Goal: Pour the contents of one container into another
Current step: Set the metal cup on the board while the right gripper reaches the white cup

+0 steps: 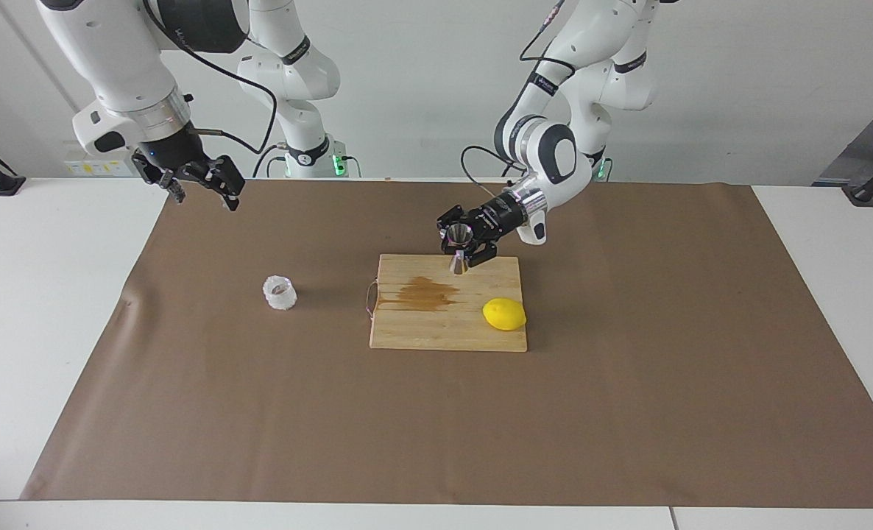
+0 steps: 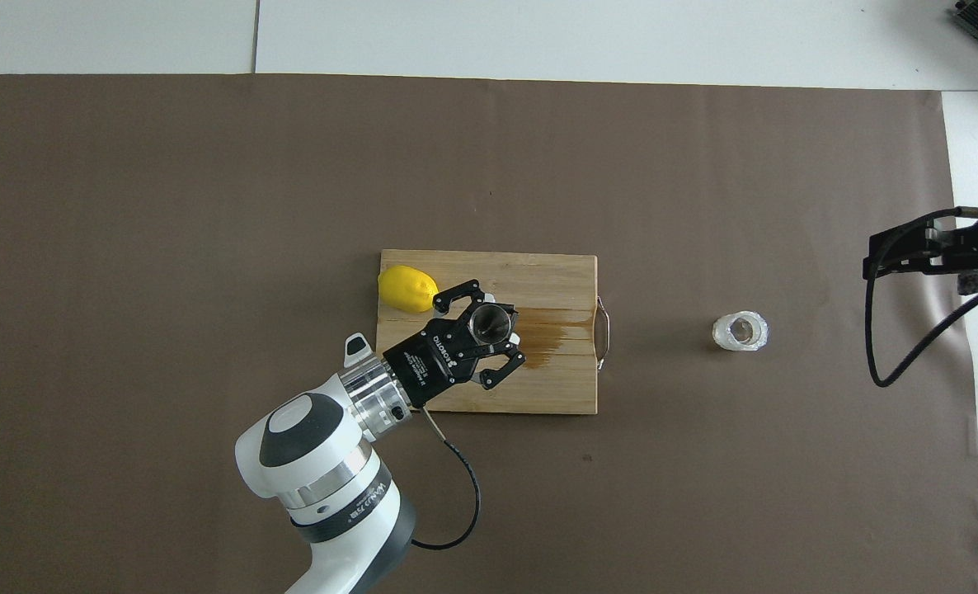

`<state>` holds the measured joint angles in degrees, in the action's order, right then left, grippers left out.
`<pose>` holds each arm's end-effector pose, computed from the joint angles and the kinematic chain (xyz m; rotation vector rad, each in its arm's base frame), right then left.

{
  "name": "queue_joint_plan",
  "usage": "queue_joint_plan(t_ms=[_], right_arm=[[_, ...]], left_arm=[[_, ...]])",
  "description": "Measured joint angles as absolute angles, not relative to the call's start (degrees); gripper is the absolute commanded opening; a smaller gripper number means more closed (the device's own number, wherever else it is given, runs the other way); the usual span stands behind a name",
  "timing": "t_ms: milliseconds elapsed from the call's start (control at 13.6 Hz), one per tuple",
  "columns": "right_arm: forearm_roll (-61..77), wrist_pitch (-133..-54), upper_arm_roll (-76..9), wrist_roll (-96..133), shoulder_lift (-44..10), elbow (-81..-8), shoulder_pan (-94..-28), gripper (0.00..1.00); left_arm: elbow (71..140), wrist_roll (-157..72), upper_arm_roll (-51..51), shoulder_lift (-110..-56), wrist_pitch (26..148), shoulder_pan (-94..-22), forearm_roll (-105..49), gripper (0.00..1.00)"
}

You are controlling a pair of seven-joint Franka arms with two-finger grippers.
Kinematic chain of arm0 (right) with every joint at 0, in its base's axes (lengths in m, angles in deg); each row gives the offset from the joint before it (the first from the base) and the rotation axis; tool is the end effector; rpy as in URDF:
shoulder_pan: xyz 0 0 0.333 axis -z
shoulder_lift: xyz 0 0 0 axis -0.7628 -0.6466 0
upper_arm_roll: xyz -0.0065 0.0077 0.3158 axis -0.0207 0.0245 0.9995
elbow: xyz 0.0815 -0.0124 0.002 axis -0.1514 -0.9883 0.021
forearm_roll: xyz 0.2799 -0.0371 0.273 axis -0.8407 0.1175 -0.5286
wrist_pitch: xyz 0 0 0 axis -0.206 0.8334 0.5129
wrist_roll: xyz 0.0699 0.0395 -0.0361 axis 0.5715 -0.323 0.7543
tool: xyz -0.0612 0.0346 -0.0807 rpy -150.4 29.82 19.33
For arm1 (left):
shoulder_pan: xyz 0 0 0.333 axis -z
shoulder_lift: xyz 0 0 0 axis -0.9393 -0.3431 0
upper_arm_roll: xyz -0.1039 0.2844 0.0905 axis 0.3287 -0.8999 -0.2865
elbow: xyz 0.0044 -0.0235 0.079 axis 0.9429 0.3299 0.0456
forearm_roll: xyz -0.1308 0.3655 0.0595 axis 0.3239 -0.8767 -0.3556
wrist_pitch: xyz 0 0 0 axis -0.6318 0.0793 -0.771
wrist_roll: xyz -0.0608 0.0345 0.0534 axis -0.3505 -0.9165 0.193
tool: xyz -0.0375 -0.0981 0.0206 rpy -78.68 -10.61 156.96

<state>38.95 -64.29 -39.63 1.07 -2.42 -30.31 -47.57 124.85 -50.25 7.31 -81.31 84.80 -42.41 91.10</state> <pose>0.5532 -0.0080 0.6173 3.1187 -0.2814 -0.0697 0.4310 -0.3384 0.3159 0.9121 1.5234 -0.7963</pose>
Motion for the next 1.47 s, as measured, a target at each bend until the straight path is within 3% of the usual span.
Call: queue_joint_plan(t_ms=[147, 1322, 1469], right_arm=[[38.9, -64.3, -39.6, 1.1, -2.4, -30.5, -47.6, 1.00], [38.9, -66.2, -39.4, 23.5, -2.1, -32.1, -46.9, 1.00], [38.9, -66.4, -39.4, 27.7, -1.5, -33.3, -46.9, 1.00]], left_arm=[[124.5, -49.3, 7.7, -82.9, 84.8, -42.4, 91.7, 0.12], [122.7, -48.4, 9.5, -87.8, 85.0, -42.4, 93.4, 0.35], [122.7, -48.2, 9.6, -88.1, 85.1, -42.4, 93.5, 0.46]])
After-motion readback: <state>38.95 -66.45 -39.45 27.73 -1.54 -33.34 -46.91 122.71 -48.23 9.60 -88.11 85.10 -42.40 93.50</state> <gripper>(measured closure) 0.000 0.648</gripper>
